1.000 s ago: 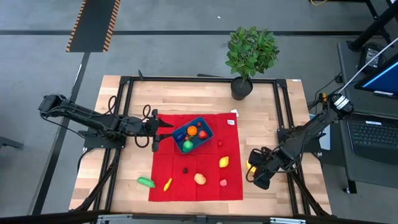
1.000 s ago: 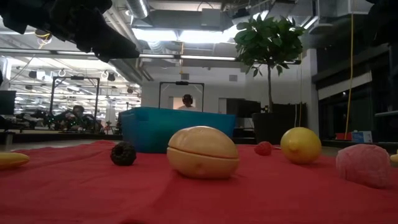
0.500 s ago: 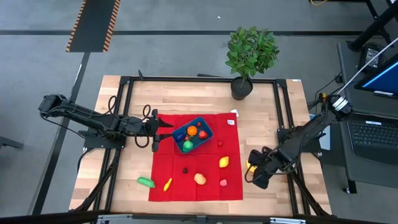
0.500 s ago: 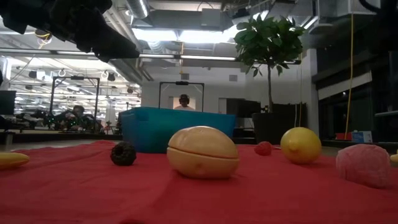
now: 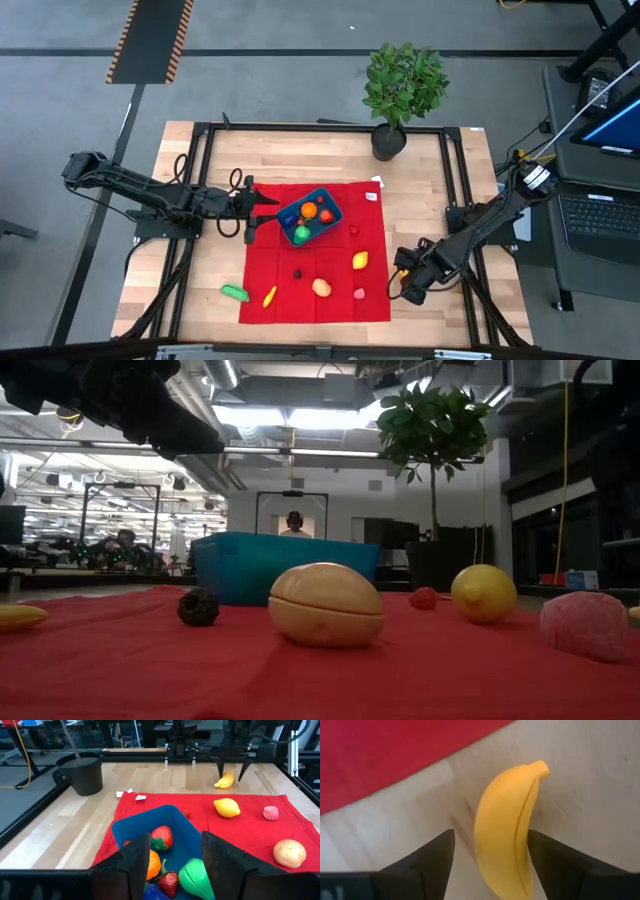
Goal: Pick and placing Produce into tupperware
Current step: Put the banana into the blue bin
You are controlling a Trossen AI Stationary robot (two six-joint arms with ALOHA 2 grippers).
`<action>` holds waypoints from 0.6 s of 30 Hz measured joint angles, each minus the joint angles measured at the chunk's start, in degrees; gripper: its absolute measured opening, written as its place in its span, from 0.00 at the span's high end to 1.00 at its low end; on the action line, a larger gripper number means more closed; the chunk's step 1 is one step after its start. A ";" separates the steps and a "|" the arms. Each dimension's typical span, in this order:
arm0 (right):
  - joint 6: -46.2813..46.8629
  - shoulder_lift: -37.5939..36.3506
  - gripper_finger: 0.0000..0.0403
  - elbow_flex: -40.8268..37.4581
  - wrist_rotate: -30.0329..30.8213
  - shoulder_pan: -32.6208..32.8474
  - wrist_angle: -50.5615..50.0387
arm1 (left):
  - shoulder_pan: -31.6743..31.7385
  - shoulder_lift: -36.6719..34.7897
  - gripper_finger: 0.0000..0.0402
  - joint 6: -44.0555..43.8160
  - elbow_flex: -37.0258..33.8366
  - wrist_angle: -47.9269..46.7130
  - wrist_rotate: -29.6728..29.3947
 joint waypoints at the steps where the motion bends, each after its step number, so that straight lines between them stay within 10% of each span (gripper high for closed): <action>1: 0.00 0.63 0.37 0.00 0.00 0.00 0.15 | 0.00 0.00 0.58 0.00 0.00 0.00 0.00; 18: 1.80 6.38 0.37 0.20 0.46 0.02 0.79 | 0.00 0.00 0.58 0.09 0.00 0.00 0.00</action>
